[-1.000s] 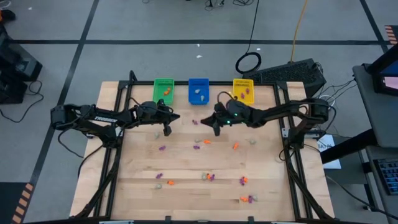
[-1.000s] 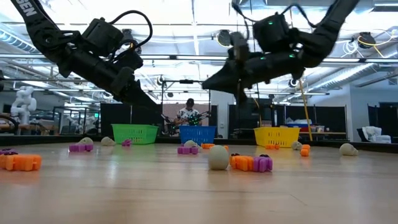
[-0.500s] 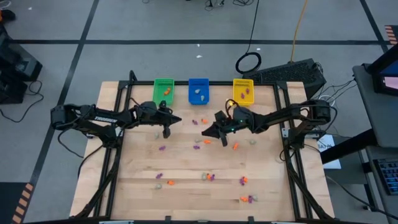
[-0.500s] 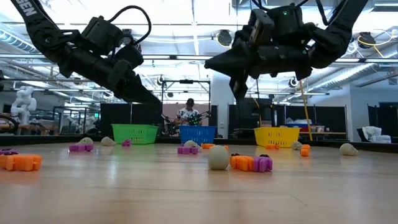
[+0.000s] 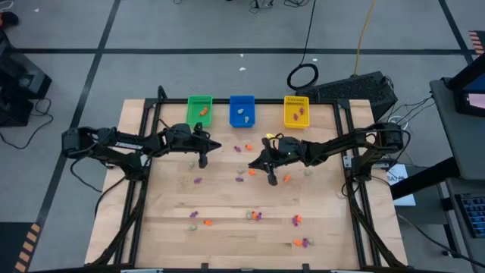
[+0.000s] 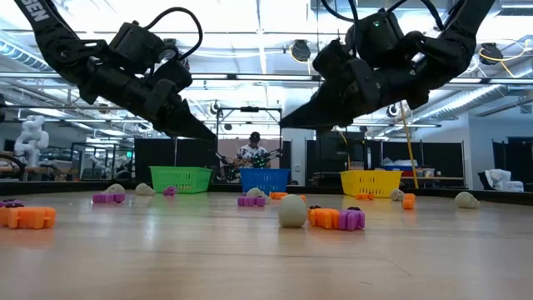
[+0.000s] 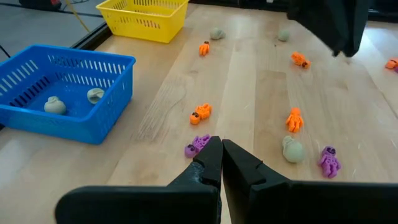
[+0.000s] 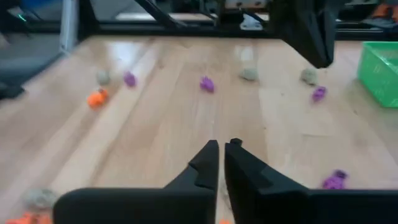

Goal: Sort Halloween decoration
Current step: Put the orange skeleton toy into the green bin

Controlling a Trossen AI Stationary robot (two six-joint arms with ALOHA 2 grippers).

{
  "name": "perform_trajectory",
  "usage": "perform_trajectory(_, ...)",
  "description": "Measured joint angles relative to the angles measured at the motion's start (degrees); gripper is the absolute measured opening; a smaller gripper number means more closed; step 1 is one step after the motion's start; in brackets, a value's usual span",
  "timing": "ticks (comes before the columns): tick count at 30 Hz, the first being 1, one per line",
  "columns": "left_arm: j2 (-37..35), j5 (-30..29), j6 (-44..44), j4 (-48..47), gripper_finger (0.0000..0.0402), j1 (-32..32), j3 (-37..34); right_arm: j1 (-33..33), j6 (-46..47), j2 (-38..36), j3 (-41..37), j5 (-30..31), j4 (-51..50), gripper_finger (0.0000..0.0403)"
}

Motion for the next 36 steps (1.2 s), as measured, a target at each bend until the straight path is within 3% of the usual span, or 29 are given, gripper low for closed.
perform_trajectory(10, 0.0, 0.0, 0.0, 0.0, 0.0011, 0.0, 0.0, 1.6, 0.4, 0.0, 0.1, 4.8, -4.4, 0.0124)
perform_trajectory(16, 0.0, 0.0, -0.4, -0.1, 0.0011, 0.0, 0.0, 2.8, 0.8, 0.0, 3.3, 9.0, -14.5, 0.0166)
perform_trajectory(23, 0.0, 0.0, -0.4, -0.1, 0.0011, 0.0, 0.0, 5.0, 0.7, 0.0, 8.4, 13.5, -25.7, 0.0173)
perform_trajectory(36, 0.0, 0.0, -0.4, -0.1, 0.0011, 0.0, 0.0, 5.3, 8.9, 3.6, 8.5, 16.2, -27.0, 0.0173)
